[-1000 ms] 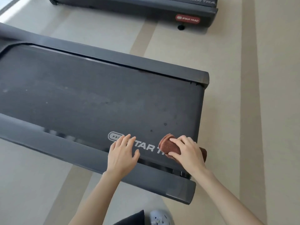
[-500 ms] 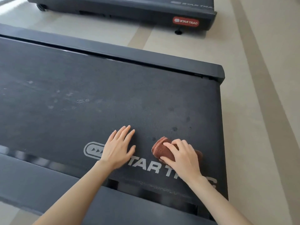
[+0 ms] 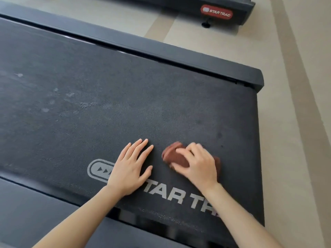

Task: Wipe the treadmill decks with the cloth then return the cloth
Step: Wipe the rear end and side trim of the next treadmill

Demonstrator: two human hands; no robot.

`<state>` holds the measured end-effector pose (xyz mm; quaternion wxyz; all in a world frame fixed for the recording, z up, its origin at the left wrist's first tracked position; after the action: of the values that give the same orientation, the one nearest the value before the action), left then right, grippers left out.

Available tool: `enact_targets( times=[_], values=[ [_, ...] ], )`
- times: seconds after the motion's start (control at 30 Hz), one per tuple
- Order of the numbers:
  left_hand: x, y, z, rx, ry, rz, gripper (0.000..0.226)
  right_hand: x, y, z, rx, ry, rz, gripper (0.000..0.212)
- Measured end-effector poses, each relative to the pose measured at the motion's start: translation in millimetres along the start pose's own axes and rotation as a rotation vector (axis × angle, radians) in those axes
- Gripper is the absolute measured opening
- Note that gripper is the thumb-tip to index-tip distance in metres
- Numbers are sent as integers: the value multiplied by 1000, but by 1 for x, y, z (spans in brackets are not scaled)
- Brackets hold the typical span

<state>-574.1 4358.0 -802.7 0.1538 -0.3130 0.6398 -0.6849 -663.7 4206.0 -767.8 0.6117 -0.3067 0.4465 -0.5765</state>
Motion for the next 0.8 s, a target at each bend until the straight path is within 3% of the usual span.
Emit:
enact_targets(
  times=[0.23,0.33,0.5,0.57,0.7,0.8],
  values=[
    [-1,-5,-1,19,-2,-38,58,34,13,72,12,132,-52,36],
    [0,-4,-1,16,2,-33,59,16,0,33,48,163,-3,35],
    [1,-5,-1,3,-6,-18,59,-22,-20,-52,10,2,32,37],
    [2,-3,-1,3,-2,-16,59,-8,-14,-38,-15,-27,10,37],
    [0,-1,1,20,10,-14,57,64,-6,30,31,116,-74,38],
    [-1,0,1,19,10,-22,58,106,4,67,11,70,-103,39]
  ],
)
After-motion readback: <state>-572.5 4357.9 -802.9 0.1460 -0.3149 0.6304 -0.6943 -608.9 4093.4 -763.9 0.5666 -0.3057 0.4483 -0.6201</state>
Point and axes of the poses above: each hand's wrist, its own z-axis towards the middle knuckle, its own y-axis out of the palm, x = y × z, the point moved 9 cm from there along z, towards the middle knuckle, and after that the axes turned 3 degrees about -y, right-handed, at the moved point
